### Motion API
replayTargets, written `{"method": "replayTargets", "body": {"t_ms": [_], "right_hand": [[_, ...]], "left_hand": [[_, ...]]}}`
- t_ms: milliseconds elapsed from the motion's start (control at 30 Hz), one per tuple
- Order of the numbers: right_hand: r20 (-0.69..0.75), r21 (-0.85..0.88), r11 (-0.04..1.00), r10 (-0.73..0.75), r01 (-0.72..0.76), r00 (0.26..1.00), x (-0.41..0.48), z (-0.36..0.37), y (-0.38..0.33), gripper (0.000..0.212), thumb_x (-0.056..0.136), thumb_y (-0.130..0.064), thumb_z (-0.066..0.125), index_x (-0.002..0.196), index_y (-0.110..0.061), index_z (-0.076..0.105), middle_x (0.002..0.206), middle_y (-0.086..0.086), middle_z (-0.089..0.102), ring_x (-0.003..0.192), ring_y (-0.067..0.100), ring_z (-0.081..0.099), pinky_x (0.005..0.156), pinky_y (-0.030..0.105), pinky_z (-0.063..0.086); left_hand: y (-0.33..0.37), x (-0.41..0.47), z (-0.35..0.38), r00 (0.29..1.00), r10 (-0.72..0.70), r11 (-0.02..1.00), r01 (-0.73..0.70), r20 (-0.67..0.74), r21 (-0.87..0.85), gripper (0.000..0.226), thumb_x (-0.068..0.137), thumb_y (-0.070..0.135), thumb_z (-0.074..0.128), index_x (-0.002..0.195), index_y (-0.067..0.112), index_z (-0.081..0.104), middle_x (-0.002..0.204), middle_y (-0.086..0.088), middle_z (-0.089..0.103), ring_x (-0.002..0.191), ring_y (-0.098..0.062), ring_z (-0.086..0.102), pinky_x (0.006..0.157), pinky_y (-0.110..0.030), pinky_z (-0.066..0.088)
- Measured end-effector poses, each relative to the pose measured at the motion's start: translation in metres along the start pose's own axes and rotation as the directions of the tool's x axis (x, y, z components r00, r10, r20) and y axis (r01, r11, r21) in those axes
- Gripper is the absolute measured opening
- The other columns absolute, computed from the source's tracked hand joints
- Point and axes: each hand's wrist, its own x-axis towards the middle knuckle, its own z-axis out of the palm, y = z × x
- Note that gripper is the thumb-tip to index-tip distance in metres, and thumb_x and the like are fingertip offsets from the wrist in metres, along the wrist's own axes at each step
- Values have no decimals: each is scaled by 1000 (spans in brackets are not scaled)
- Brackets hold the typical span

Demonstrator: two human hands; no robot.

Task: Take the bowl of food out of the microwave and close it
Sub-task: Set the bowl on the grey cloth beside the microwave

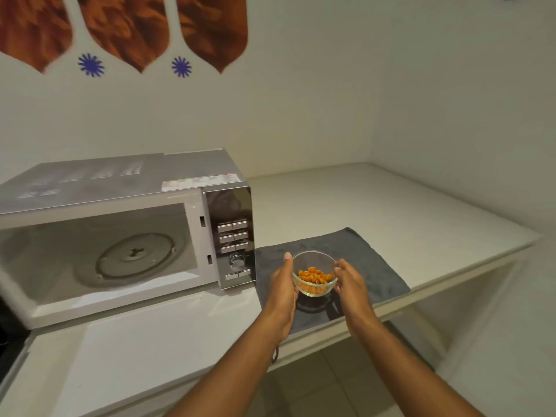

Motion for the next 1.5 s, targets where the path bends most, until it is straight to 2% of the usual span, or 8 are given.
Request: {"method": "replayTargets", "body": {"t_ms": [133,267,467,700,833,900,1200,1500], "right_hand": [[-32,17,999,44,-43,999,15,-5,4,55,104,-31,48,158,-20,40,160,3,47,143,25,49,118,48,39],[-37,20,998,58,-57,998,26,-7,11,52,103,-32,48,153,-17,47,156,3,51,141,23,50,118,48,40],[22,46,998,45,-46,999,32,-8,22,6,105,-28,45,106,-33,47,124,2,53,129,27,56,116,54,42],[-170,-58,997,-53,44,984,15,-19,20,57,107,-34,46,161,-21,33,168,4,33,152,26,34,121,45,32],[-286,-215,928,-359,306,888,5,-10,-1,61,107,-31,45,163,-19,25,171,1,25,156,19,23,120,32,22],[-239,-233,869,-486,436,841,-2,7,-22,64,105,-33,46,164,-19,23,171,-1,23,156,16,21,119,28,20],[109,-321,538,-796,779,595,-43,99,-109,72,101,-42,43,163,-13,21,172,6,23,157,21,22,124,36,21],[481,-494,188,-754,849,447,-48,160,-158,68,100,-43,48,155,-5,34,162,15,39,148,32,37,122,47,31]], "left_hand": [[-4,15,14,1000,-1,999,1,18,32,30,107,56,41,99,36,62,88,16,79,80,3,78,70,-18,58],[-10,27,21,1000,4,998,-6,24,69,38,107,56,41,102,30,68,109,-2,77,110,-18,73,110,-41,52],[-17,31,19,1000,3,994,-4,11,105,62,108,58,35,125,12,72,118,-10,81,116,-22,74,115,-48,50],[-6,8,7,995,84,961,-65,-59,268,61,109,53,36,160,20,41,162,-6,50,149,-26,47,126,-47,36],[19,-13,-10,956,293,864,-253,-26,435,50,107,55,40,140,25,63,141,-5,67,131,-23,62,115,-50,48],[39,-24,-18,918,397,801,-339,-14,494,39,107,53,41,122,30,69,120,-2,73,114,-22,68,105,-48,55],[139,-87,-79,770,638,502,-414,-2,759,54,106,52,47,153,27,49,151,-5,60,128,-15,58,104,-36,51],[239,-166,-180,686,706,250,-10,-175,968,65,102,45,58,157,12,46,162,-12,51,149,-31,47,122,-48,39]]}}
